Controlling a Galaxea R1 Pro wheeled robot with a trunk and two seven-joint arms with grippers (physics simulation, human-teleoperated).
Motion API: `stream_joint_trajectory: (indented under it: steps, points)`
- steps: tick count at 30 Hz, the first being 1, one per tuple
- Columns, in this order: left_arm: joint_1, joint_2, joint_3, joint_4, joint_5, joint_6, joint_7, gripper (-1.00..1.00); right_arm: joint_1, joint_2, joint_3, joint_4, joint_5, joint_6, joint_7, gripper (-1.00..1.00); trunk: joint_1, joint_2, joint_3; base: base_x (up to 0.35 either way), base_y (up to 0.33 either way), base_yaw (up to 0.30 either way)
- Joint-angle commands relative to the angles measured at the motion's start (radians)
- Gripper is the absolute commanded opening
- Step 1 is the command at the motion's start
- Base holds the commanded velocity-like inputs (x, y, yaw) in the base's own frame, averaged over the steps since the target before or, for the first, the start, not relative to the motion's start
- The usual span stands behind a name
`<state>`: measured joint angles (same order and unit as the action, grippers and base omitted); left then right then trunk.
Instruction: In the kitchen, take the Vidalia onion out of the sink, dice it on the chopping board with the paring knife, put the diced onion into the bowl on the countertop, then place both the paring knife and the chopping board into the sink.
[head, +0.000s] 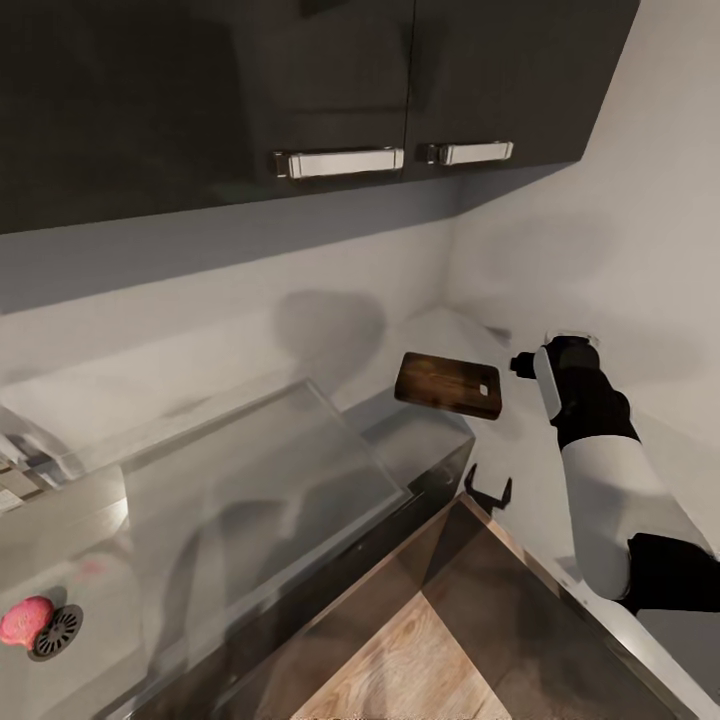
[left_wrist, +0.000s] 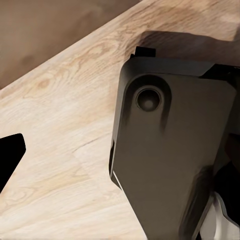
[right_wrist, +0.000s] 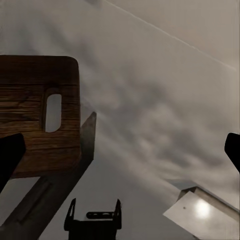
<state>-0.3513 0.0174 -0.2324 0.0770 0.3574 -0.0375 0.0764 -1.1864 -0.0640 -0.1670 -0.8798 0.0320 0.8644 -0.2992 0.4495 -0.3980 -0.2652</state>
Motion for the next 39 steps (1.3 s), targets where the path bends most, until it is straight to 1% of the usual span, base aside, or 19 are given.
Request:
stream_joint_trajectory:
  steps: [1,10,15,21,22,24,25,26,27,28,30,33,39]
  points:
    - [-0.002,-0.001,-0.008,0.003,0.008,-0.004,0.000,1.00,-0.001,0.001,0.000,-0.001,0.003,0.005,0.000,1.00,0.000,-0.002,-0.003,0.000,0.000,0.000]
    - [-0.002,-0.001,-0.009,0.004,0.008,-0.004,0.002,1.00,-0.001,0.005,0.000,-0.001,0.004,0.005,0.000,1.00,0.000,-0.002,-0.018,0.000,0.000,0.000]
    - [-0.002,-0.001,-0.010,0.004,0.008,-0.004,0.002,1.00,-0.001,0.005,0.000,-0.002,0.005,0.005,0.000,1.00,0.000,-0.002,-0.022,0.000,0.000,0.000]
    - [-0.002,-0.001,-0.010,0.004,0.008,-0.004,0.002,1.00,-0.005,-0.004,-0.004,-0.001,0.006,0.009,-0.001,1.00,0.000,-0.002,-0.023,0.000,0.000,0.000]
    - [-0.002,-0.002,-0.010,0.004,0.008,-0.004,0.002,1.00,-0.019,-0.006,-0.004,0.018,0.007,0.011,-0.002,1.00,0.000,-0.002,-0.023,0.000,0.000,0.000]
    - [-0.002,-0.004,-0.010,0.004,0.008,-0.003,0.002,1.00,-0.065,-0.006,-0.005,0.074,0.007,0.013,-0.004,1.00,0.000,-0.002,-0.023,0.000,0.000,0.000]
    - [-0.002,-0.006,-0.010,0.004,0.008,-0.003,0.002,1.00,-0.111,-0.006,-0.005,0.128,0.008,0.013,-0.005,1.00,0.000,-0.002,-0.023,0.000,0.000,0.000]
    - [-0.002,-0.006,-0.010,0.004,0.008,-0.003,0.002,1.00,-0.138,-0.006,-0.004,0.161,0.008,0.013,-0.005,1.00,0.000,-0.002,-0.023,0.000,0.000,0.000]
    - [-0.002,-0.007,-0.010,0.004,0.008,-0.003,0.002,1.00,-0.191,-0.006,-0.004,0.234,0.008,0.012,-0.005,1.00,0.000,-0.002,-0.023,0.000,0.000,0.000]
    - [-0.002,-0.012,-0.010,0.004,0.008,-0.002,0.002,1.00,-0.283,-0.003,-0.003,0.369,0.008,0.008,-0.006,1.00,0.000,-0.002,-0.023,0.000,0.000,0.000]
    - [-0.002,-0.017,-0.010,0.004,0.008,-0.002,0.002,1.00,-0.326,0.002,-0.002,0.426,0.008,0.006,-0.006,1.00,0.000,-0.002,-0.023,0.000,0.000,0.000]
    - [-0.002,-0.021,-0.010,0.004,0.008,-0.002,0.001,1.00,-0.362,0.011,-0.002,0.470,0.008,0.005,-0.006,1.00,0.000,-0.002,-0.023,0.000,0.000,0.000]
    - [-0.002,-0.020,-0.010,0.005,0.008,0.015,0.000,1.00,-0.374,0.020,0.000,0.504,0.006,-0.009,-0.003,1.00,0.000,-0.002,-0.023,0.000,0.000,0.000]
